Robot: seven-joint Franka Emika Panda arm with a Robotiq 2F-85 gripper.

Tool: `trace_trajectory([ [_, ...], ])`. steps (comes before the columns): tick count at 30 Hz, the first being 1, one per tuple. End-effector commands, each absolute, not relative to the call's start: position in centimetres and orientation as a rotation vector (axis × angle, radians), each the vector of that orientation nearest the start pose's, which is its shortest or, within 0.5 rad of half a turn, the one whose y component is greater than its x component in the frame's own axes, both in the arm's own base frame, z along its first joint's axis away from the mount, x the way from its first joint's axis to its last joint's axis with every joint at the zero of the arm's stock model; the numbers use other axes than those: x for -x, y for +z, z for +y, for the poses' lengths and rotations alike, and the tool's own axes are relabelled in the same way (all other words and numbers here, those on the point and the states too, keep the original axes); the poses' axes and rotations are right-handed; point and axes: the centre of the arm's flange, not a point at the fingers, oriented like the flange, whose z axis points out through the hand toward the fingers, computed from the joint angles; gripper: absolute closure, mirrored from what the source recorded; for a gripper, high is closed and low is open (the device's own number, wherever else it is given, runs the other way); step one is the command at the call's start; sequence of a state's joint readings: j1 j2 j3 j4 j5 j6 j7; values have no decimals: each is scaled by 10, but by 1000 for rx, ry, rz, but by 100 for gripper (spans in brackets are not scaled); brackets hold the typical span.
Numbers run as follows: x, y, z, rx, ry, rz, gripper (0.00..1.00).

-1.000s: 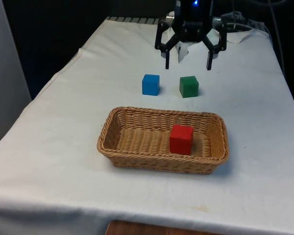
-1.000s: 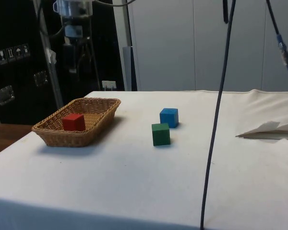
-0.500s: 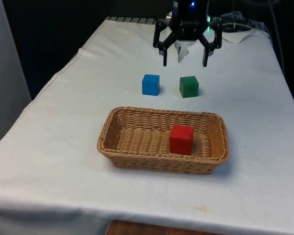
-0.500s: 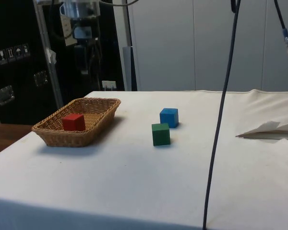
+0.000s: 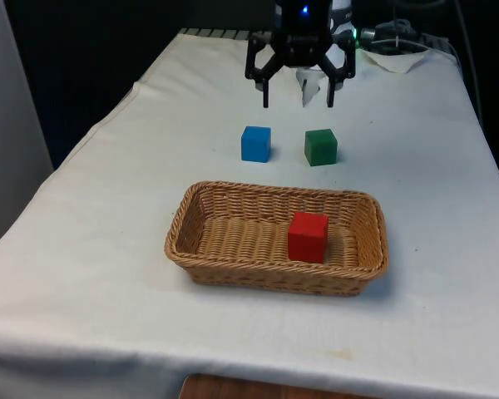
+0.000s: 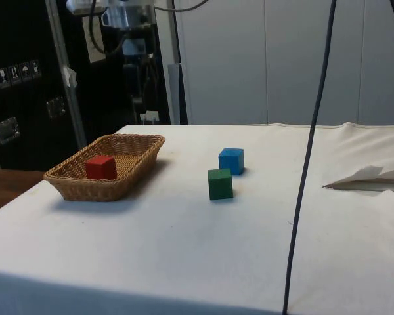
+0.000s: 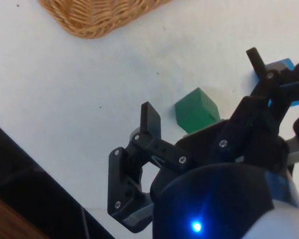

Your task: Pick up exactly two blocks and place them into the basket.

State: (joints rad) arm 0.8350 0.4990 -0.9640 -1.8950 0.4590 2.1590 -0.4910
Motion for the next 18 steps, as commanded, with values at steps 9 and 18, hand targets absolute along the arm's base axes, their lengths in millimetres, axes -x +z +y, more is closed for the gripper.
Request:
trace_trajectory([
  [9,-598,329,-33,3166,5,-255,0],
  [18,-587,315,-39,3186,39,-256,0],
])
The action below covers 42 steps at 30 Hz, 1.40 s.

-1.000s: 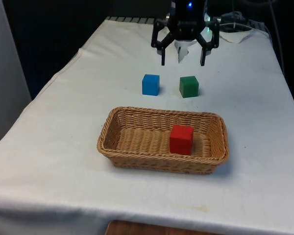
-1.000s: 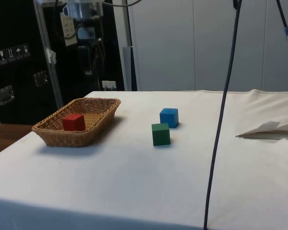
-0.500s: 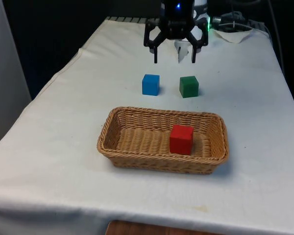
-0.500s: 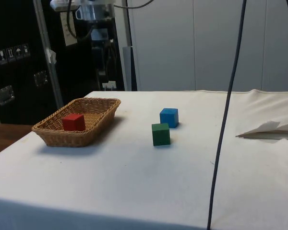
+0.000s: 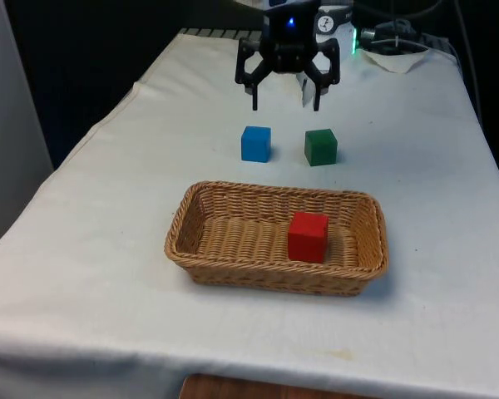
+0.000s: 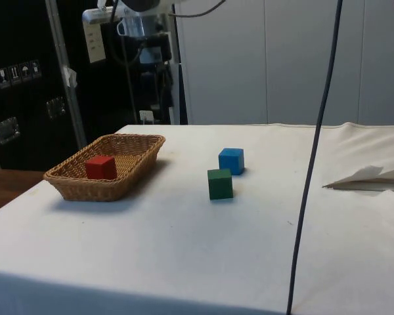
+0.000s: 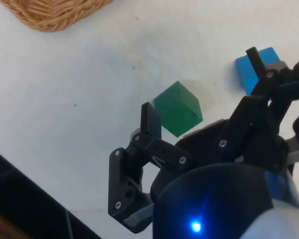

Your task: Pick up exactly two blocks and place them into the basket.

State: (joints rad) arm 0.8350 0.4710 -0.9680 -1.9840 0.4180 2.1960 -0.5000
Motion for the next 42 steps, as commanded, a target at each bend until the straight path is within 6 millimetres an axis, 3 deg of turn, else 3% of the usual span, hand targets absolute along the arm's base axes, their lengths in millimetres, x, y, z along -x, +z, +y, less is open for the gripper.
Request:
trace_trajectory([
  [1,-587,314,-39,3190,43,-254,0],
  [3,-594,313,-39,3181,58,-254,0],
  [4,-583,313,-43,3192,50,-256,0],
  [10,-578,313,-50,3196,61,-253,0],
  [11,-577,313,-51,3196,62,-253,0],
  [12,-589,314,-48,3190,68,-250,0],
  [13,-576,313,-53,3198,66,-253,0],
  [20,-574,310,-55,3203,10,-248,0],
  [21,-580,310,-54,3198,37,-248,0],
  [42,-557,304,-57,3193,-190,-240,0],
])
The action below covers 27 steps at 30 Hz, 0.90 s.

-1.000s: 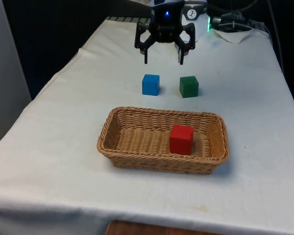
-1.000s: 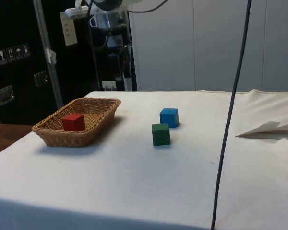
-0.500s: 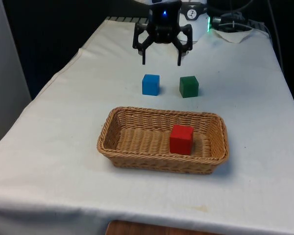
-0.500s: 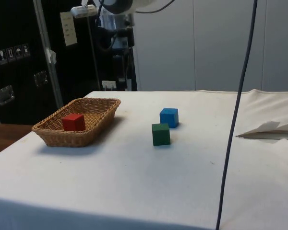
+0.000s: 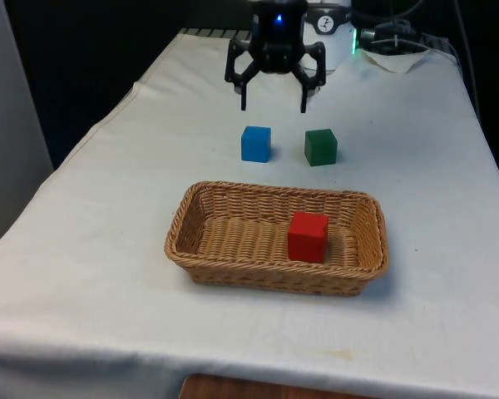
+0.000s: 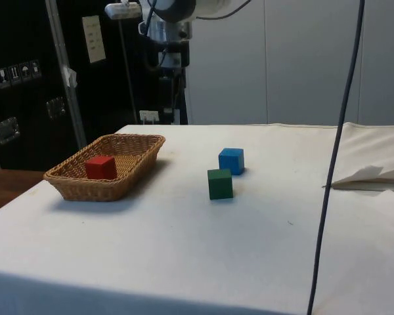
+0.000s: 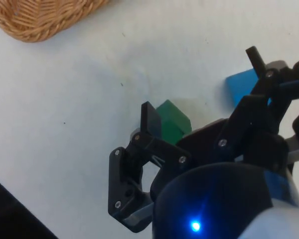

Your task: Pick up exactly two blocks and place them into the basket.

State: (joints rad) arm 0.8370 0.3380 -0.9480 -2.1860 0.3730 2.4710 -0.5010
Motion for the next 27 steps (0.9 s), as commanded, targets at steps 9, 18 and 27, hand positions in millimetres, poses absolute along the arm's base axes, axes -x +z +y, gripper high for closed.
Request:
trace_trajectory([
  [9,-540,298,-73,3204,-215,-243,0],
  [18,-526,288,-89,3218,-218,-249,0],
  [27,-508,270,-93,3228,-203,-248,0],
])
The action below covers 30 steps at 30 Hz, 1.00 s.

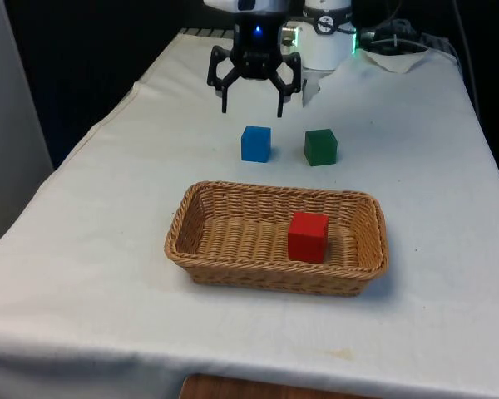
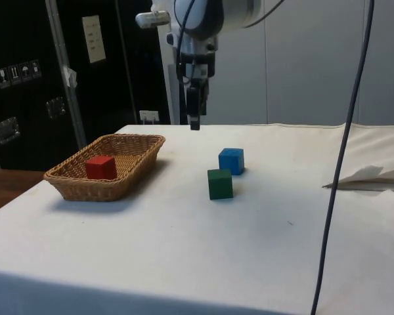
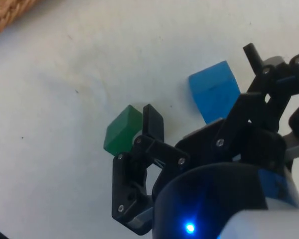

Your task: Pick up exactly two blocks and place them into the basket.

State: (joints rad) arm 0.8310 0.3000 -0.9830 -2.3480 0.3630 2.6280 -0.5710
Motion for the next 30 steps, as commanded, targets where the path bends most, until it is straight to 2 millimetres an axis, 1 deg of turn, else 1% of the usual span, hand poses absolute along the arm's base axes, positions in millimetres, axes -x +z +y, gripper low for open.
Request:
trace_trajectory([
  [1,-505,268,-93,3228,-200,-245,0],
  [6,-497,260,-89,3226,-201,-243,0],
  [7,-505,263,-90,3227,-185,-243,0],
  [8,-495,259,-88,3223,-203,-242,0],
  [12,-489,258,-81,3194,-218,-227,0],
  [14,-482,257,-79,3174,-222,-216,0],
  [15,-487,258,-80,3179,-202,-222,0],
  [16,-479,256,-79,3168,-222,-214,0],
  [17,-476,254,-78,3163,-220,-213,0],
  [20,-467,250,-78,3153,-218,-204,0],
  [21,-461,246,-78,3149,-213,-202,0],
  [22,-461,246,-78,3149,-213,-202,0],
  [23,-455,243,-79,3149,-210,-199,0],
  [24,-457,241,-80,3159,-186,-199,0],
  [25,-453,241,-80,3150,-209,-199,0],
  [30,-441,233,-83,3154,-204,-187,0],
])
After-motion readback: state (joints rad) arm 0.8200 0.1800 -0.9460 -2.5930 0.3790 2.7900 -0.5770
